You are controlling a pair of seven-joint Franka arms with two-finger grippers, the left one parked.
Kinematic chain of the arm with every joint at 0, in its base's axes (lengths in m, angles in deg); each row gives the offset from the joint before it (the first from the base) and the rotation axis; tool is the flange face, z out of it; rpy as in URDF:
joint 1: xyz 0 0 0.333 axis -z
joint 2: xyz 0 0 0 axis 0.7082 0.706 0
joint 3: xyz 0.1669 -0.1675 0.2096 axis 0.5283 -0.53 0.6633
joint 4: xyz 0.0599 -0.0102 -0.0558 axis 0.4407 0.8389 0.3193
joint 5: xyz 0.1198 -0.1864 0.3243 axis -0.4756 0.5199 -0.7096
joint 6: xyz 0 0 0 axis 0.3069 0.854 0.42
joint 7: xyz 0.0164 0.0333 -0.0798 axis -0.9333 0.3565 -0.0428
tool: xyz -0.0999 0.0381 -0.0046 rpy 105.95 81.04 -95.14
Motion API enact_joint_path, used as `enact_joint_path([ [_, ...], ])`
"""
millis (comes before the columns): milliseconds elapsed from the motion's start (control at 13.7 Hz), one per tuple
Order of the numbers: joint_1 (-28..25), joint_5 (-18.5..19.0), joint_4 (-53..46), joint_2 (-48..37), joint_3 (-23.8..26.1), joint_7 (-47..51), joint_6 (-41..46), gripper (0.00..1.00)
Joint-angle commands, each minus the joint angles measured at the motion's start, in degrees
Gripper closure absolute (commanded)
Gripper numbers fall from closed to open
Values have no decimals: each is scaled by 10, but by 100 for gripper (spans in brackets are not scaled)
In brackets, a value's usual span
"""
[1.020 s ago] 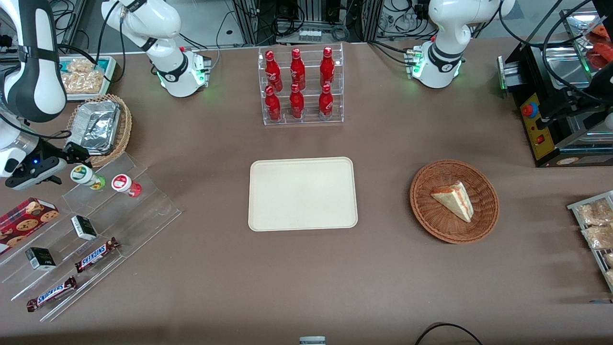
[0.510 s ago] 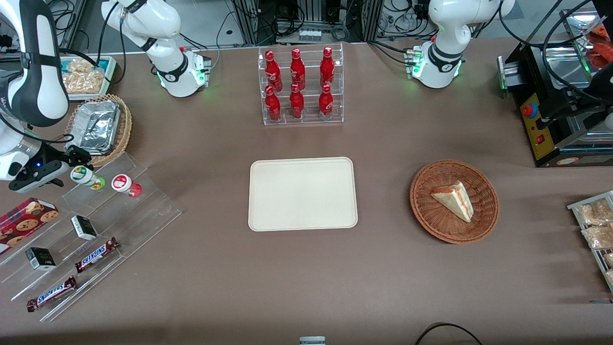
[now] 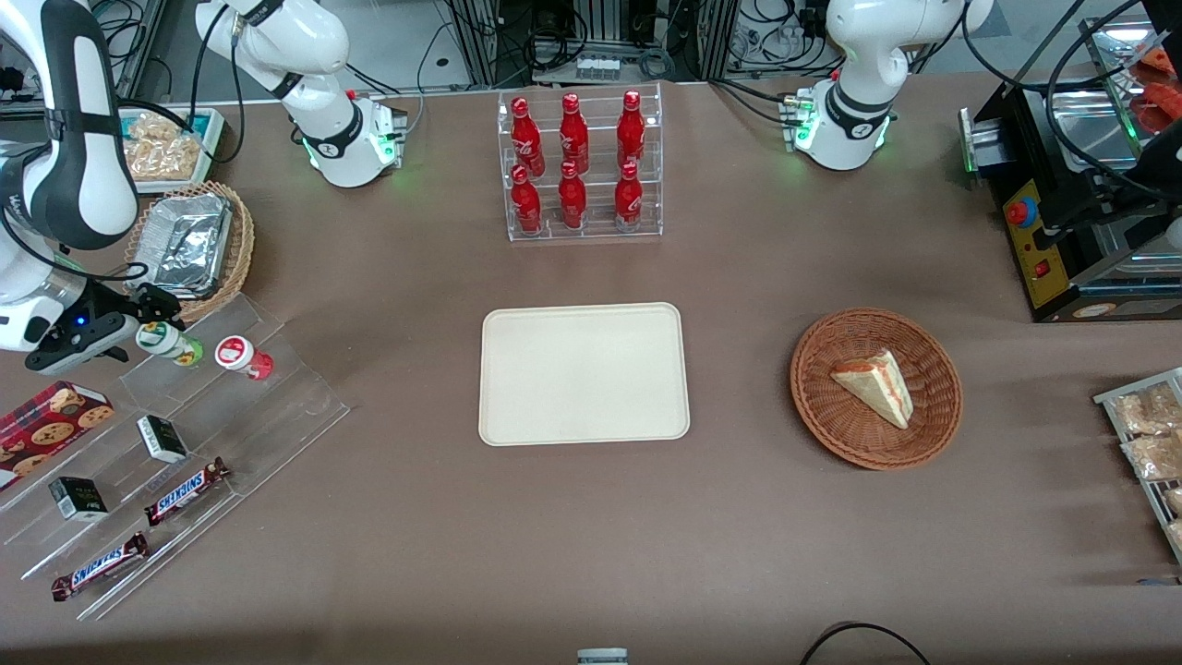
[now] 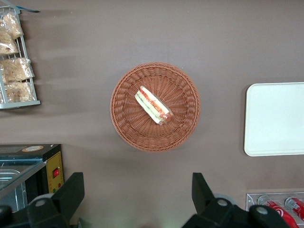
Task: Place green gum on tray
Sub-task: 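Close the right gripper around the green-labelled gum jar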
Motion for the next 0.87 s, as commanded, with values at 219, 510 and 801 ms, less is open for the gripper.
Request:
enact_joint_path([
  [219,5,8,10,1,2,-5,-22,1],
  [510,4,8,10,2,2,-3,-20,76],
  [801,3,8,6,-1,2,-4,-12,100],
])
